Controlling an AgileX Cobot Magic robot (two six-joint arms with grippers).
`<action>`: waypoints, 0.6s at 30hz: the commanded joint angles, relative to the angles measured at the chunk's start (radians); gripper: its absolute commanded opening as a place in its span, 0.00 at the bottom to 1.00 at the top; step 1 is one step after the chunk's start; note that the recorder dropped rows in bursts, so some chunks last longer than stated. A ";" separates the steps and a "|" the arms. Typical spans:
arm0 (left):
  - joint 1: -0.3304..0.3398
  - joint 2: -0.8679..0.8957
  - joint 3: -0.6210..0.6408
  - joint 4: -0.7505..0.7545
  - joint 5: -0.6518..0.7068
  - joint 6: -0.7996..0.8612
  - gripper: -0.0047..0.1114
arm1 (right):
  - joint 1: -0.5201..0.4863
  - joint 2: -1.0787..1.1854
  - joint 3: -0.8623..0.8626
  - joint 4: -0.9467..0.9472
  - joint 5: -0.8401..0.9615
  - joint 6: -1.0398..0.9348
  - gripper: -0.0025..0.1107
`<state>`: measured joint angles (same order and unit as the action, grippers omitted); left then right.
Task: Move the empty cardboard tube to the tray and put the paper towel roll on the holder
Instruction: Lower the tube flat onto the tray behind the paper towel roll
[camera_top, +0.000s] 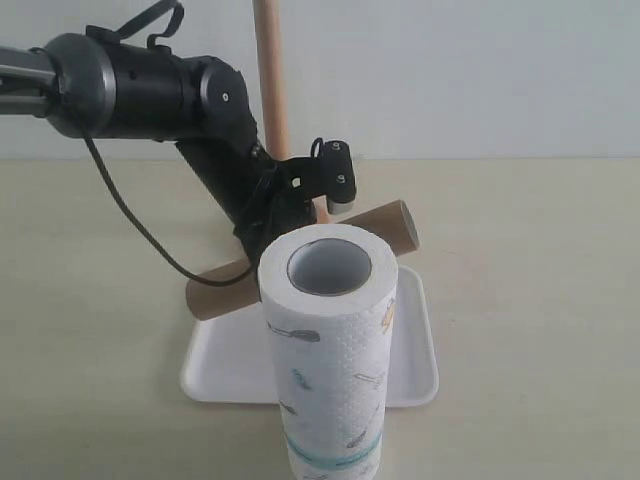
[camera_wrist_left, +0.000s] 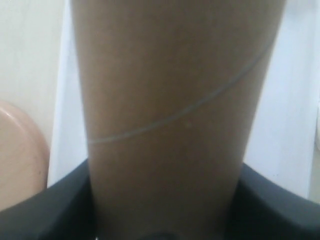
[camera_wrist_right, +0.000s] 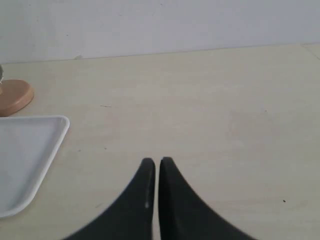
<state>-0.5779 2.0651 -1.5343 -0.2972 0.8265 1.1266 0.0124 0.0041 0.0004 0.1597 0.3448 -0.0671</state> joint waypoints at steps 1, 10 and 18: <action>-0.004 0.007 -0.007 -0.013 -0.006 -0.015 0.11 | -0.004 -0.004 0.000 -0.005 -0.011 0.000 0.05; -0.004 0.007 -0.007 0.001 0.010 -0.023 0.48 | -0.004 -0.004 0.000 -0.005 -0.011 0.000 0.05; -0.004 0.007 -0.007 -0.002 0.040 -0.057 0.48 | -0.004 -0.004 0.000 -0.005 -0.011 0.000 0.05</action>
<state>-0.5779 2.0758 -1.5343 -0.2931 0.8389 1.0810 0.0124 0.0041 0.0004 0.1597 0.3448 -0.0671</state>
